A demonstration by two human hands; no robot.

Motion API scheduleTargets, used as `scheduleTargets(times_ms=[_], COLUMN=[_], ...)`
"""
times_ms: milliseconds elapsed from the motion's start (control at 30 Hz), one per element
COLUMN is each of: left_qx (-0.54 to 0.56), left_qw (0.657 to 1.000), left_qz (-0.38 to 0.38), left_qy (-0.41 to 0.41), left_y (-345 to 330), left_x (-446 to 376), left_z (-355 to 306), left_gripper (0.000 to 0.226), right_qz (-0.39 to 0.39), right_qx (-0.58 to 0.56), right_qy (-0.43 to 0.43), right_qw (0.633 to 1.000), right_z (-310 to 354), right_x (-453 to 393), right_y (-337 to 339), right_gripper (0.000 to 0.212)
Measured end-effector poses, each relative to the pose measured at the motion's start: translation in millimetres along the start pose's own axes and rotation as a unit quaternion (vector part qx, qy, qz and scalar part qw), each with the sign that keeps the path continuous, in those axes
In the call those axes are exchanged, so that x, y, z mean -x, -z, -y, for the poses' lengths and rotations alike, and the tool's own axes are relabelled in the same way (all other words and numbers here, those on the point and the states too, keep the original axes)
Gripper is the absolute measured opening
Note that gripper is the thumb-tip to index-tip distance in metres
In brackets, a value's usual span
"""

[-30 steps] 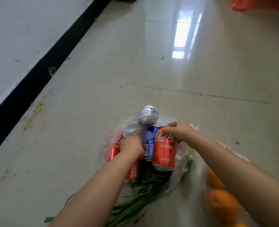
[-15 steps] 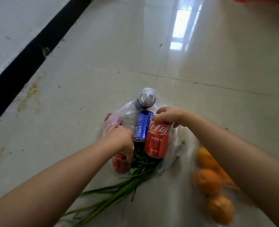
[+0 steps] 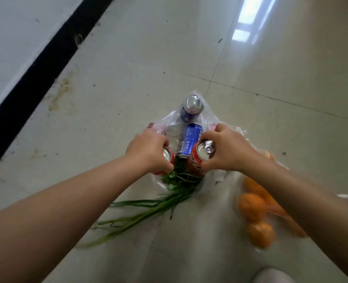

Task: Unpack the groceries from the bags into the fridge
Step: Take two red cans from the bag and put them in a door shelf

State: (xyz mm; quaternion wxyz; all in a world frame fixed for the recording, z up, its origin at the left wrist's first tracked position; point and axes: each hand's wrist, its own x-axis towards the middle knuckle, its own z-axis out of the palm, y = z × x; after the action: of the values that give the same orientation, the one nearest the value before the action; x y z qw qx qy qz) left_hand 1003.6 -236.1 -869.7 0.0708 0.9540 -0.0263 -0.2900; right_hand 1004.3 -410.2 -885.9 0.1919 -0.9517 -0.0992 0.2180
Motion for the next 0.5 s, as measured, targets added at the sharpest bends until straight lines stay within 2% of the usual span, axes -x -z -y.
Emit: scheduleTargets(times_ms=[133,233,333,500], left_qx=[0.035,0.032,0.015,-0.028], left_qw=[0.999,0.999,0.999,0.990], left_qz=[-0.020,-0.004,0.023,0.023], left_qy=[0.016,0.005,-0.040,-0.133], left_y=[53.5,107.9,177.9,312.4], left_x=[50.1,90.0,134.0,200.9], left_z=[-27.8,-57.0,-98.0,-182.7], left_gripper=[0.062,0.064,0.064,0.057], right_qz=[0.003,-0.011,-0.050,-0.122], right_qx=[-0.017,-0.047,-0.103,-0.146], right_qy=[-0.001,-0.048,-0.100,-0.161], right_qw=[1.000,0.998,0.988,0.968], right_z=[23.6,39.8,56.2,76.2], right_x=[55.6,104.2,158.1,234.4], right_y=[40.3,95.9,170.4,319.3], right_gripper=[0.063,0.061,0.061,0.060])
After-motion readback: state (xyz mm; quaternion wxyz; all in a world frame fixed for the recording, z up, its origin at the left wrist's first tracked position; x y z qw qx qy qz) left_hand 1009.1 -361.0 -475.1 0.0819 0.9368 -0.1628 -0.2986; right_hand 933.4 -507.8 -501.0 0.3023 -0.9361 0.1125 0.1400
